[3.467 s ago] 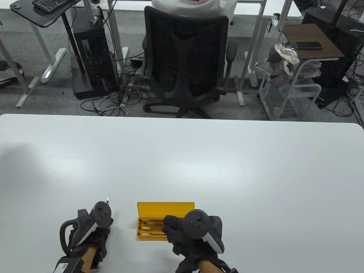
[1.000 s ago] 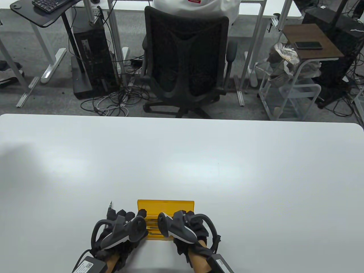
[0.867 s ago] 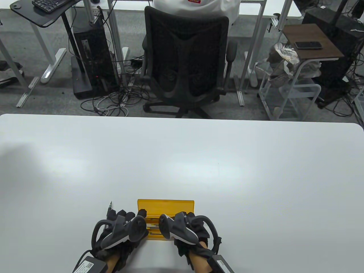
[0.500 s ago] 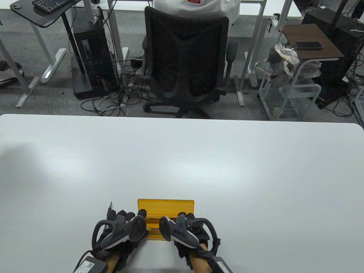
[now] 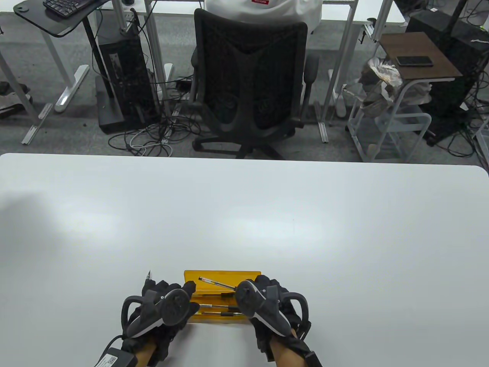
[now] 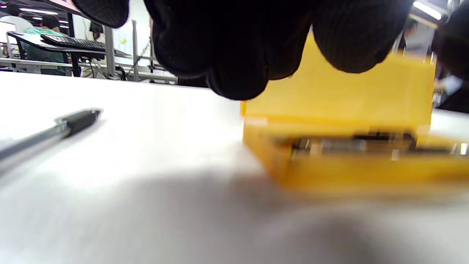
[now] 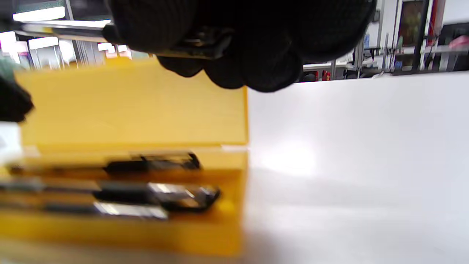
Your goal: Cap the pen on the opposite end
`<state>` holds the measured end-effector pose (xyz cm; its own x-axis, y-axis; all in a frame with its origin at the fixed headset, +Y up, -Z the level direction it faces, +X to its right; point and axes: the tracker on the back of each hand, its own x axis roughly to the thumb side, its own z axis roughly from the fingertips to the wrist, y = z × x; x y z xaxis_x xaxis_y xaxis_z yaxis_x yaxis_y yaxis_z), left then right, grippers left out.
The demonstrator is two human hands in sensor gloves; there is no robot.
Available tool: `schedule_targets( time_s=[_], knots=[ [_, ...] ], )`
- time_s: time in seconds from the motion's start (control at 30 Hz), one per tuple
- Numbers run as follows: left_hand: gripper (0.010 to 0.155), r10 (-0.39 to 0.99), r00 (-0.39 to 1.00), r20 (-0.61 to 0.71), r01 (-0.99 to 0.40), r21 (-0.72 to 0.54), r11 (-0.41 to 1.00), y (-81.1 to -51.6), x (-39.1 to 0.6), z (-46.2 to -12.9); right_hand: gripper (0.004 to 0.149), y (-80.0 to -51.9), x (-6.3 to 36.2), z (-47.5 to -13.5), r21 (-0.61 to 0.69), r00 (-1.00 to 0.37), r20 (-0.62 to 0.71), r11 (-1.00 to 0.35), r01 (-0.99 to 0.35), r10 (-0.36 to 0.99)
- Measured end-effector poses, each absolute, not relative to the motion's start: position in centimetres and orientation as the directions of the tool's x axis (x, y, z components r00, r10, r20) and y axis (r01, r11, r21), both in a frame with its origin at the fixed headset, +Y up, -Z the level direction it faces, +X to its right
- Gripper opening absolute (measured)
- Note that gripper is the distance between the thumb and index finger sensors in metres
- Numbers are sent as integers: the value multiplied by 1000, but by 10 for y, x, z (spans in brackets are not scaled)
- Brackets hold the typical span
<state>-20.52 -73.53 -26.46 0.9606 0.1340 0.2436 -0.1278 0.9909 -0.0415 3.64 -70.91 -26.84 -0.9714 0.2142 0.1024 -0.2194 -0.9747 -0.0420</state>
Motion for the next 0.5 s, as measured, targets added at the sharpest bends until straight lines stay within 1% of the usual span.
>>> schedule_targets(
  time_s=[0.03, 0.07, 0.1, 0.13, 0.17, 0.2, 0.27, 0.3, 0.33, 0.37, 0.4, 0.43, 0.5],
  knots=[
    [61, 220, 947, 235, -222, -21, 975, -729, -210, -262, 44, -705, 39, -266, -42, -951, 116, -955, -295, 288],
    [61, 288, 931, 224, -292, -18, 956, -726, -213, -260, 44, -702, 39, -264, -41, -933, 128, -939, -343, 335],
    [61, 415, 886, 207, -418, -28, 908, -722, -218, -258, 45, -699, 38, -262, -33, -902, 149, -910, -413, 405],
    [61, 555, 812, 180, -558, -42, 829, -721, -223, -255, 45, -697, 36, -260, -1, -863, 174, -877, -481, 473],
    [63, 648, 744, 163, -649, -53, 759, -722, -226, -254, 45, -696, 34, -258, 33, -833, 190, -852, -523, 519],
    [65, 776, 614, 144, -772, -93, 628, -725, -229, -252, 46, -695, 29, -256, 81, -791, 199, -814, -576, 579],
    [69, 929, 363, 76, -915, -160, 371, -731, -232, -249, 46, -696, 20, -253, 170, -724, 241, -763, -624, 646],
    [67, 969, 243, 41, -951, -185, 246, -734, -232, -249, 46, -697, 14, -251, 208, -713, 240, -752, -625, 659],
    [66, 985, 169, 18, -963, -210, 169, -735, -232, -248, 46, -698, 11, -249, 227, -710, 245, -751, -620, 660],
    [62, 995, 96, 3, -965, -244, 94, -736, -232, -248, 46, -700, 6, -248, 249, -720, 246, -760, -600, 649],
    [56, 998, 56, -11, -961, -271, 51, -737, -230, -249, 46, -703, 4, -248, 273, -735, 230, -767, -580, 638],
    [55, 999, 46, -18, -959, -281, 39, -737, -229, -248, 47, -704, 3, -248, 281, -730, 216, -757, -589, 648],
    [53, 998, 64, -15, -962, -268, 58, -737, -227, -247, 47, -707, 4, -251, 332, -692, 157, -698, -635, 705]
  ],
)
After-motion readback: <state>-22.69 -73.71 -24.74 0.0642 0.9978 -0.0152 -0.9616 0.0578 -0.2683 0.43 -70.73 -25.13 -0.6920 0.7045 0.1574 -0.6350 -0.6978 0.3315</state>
